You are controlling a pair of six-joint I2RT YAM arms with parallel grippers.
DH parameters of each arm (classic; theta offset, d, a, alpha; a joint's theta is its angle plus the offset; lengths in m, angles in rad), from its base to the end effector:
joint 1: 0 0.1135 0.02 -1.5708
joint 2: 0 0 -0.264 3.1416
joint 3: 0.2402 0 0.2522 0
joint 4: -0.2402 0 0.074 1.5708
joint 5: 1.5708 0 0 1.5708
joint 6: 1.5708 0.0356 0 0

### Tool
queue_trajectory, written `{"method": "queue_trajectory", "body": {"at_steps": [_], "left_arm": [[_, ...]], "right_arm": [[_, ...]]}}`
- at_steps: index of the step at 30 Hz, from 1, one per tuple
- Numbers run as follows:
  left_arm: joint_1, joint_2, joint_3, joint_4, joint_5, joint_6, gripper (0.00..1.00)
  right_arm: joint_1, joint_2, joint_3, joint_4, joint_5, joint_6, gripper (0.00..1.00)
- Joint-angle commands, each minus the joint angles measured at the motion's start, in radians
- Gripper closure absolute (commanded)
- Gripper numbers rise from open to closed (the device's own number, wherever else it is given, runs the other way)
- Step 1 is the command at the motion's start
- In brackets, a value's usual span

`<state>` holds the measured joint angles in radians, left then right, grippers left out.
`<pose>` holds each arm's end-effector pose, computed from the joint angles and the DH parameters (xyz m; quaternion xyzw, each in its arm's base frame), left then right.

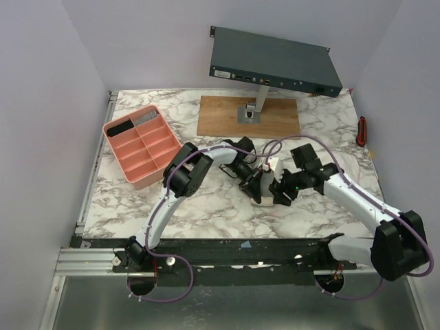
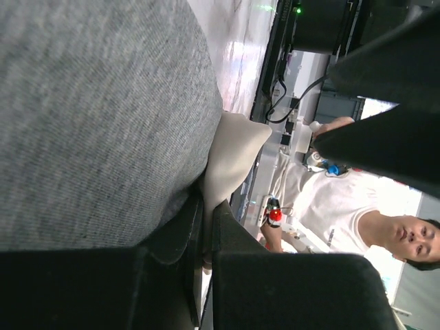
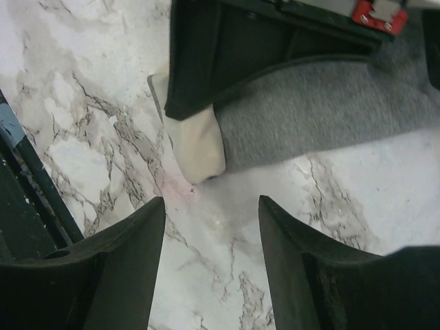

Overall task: Roll the underwear
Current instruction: Roll the underwear to the center of the board.

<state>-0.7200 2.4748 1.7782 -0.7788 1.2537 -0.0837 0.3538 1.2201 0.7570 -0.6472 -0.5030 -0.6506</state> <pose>0.3250 -0.3300 0.0809 -0.2796 -0.7596 0.5544 0.1936 0.2023 0.0930 0.2114 -0.5037 0.7992 0.2069 0.2544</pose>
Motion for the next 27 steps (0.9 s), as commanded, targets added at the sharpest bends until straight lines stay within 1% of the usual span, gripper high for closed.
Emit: {"method": "queue_trajectory", "body": {"at_steps": [1,6,10,18,22,24,25,27], "left_arm": [[0.005,0.043,0.026,-0.013,-0.004,-0.009,1.00],[0.008,0.051,0.028,-0.018,0.000,-0.009,1.00],[0.009,0.058,0.033,-0.026,0.002,-0.002,1.00],[0.012,0.058,0.037,-0.036,0.004,0.006,1.00],[0.013,0.055,0.036,-0.039,0.006,0.007,1.00],[0.013,0.055,0.037,-0.039,0.005,0.008,1.00],[0.013,0.054,0.036,-0.039,0.004,0.008,1.00],[0.016,0.048,0.034,-0.039,0.005,0.019,0.96]], "right_arm": [[0.121,0.021,-0.016,0.099,0.153,0.037,0.39],[0.221,0.076,-0.014,0.140,0.230,0.031,0.35],[0.263,0.116,-0.013,0.163,0.276,0.012,0.34],[0.308,0.186,-0.050,0.214,0.302,0.003,0.39],[0.313,0.208,-0.071,0.230,0.298,0.011,0.44],[0.313,0.222,-0.066,0.222,0.296,0.015,0.53],[0.313,0.230,-0.063,0.216,0.295,0.016,0.60],[0.312,0.241,-0.061,0.205,0.287,0.017,0.70]]}}
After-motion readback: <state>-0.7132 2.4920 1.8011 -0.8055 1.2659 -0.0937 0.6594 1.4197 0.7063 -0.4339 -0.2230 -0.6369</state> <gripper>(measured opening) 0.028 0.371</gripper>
